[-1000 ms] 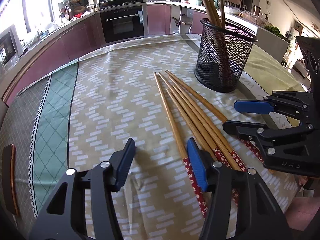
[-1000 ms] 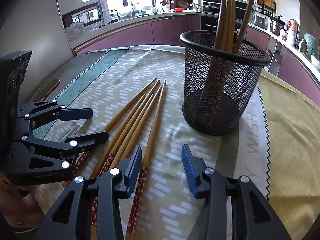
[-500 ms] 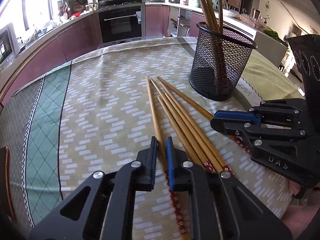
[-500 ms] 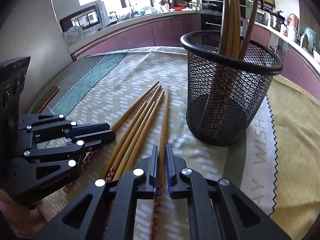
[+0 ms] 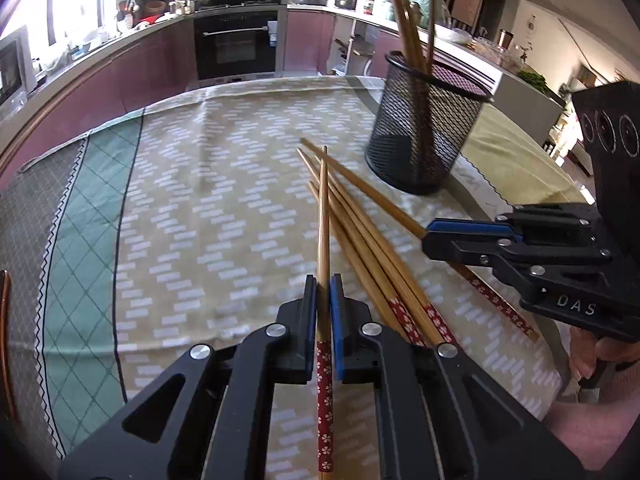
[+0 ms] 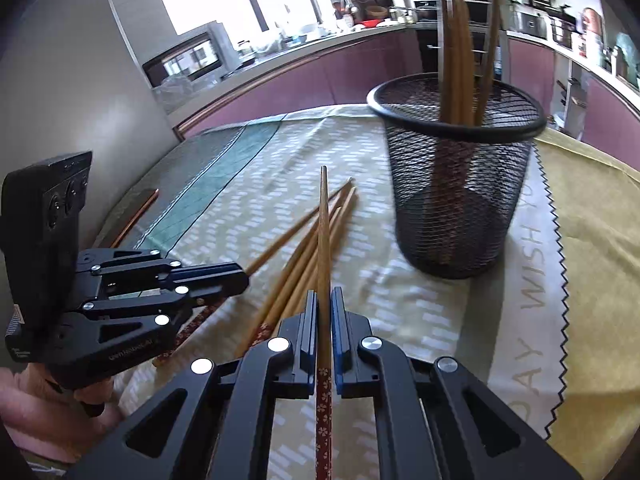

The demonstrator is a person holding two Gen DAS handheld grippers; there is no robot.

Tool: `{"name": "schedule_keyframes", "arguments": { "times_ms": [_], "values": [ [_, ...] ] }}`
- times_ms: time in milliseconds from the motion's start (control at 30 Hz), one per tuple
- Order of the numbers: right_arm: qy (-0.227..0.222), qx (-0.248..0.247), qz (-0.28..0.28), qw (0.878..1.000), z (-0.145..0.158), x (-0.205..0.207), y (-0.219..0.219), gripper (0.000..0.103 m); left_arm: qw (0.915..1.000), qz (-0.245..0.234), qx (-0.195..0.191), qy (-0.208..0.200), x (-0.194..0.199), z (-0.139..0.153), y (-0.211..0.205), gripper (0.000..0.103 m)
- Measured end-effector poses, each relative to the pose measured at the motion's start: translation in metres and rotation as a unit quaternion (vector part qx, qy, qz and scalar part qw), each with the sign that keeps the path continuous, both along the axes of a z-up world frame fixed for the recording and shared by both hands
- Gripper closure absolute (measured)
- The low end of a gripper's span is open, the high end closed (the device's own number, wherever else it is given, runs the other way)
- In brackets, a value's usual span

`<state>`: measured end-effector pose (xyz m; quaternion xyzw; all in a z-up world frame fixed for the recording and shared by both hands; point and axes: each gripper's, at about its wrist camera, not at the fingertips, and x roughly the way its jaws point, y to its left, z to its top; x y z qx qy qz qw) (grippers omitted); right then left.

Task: Organize utensils
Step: 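Grasp one wooden chopstick with the left tool while the right tool grasps another, then lift both held chopsticks upright and carry them over the mesh cup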

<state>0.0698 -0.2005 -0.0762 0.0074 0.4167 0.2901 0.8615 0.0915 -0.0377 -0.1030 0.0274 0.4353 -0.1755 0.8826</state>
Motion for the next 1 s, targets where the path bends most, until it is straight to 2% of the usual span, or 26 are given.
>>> {"name": "schedule_keyframes", "arguments": {
  "times_ms": [333,467,600,667,867,1000],
  "values": [
    [0.013,-0.039,0.01,0.999,-0.007,0.011,0.011,0.095,0.9995,-0.02,0.023,0.0,0.004,-0.003,-0.007,0.092],
    [0.014,-0.042,0.013,0.999,-0.008,0.021,0.015,0.094,0.9992,-0.03,0.028,0.0,0.015,-0.002,-0.011,0.079],
    [0.013,-0.04,0.011,0.999,-0.008,0.028,0.02,0.095,0.9989,-0.032,0.035,-0.001,0.028,-0.002,-0.015,0.084],
    [0.01,-0.037,0.008,0.999,-0.008,0.027,0.02,0.096,0.999,-0.024,0.036,0.001,0.033,-0.002,-0.015,0.094],
    [-0.006,-0.013,-0.001,1.0,0.002,0.02,0.007,0.097,0.9996,-0.018,0.02,-0.005,0.029,0.004,-0.015,0.096],
    [-0.031,0.014,-0.006,0.999,0.021,0.011,-0.009,0.097,0.9995,-0.026,-0.008,-0.016,0.022,0.023,-0.01,0.096]
  ]
}}
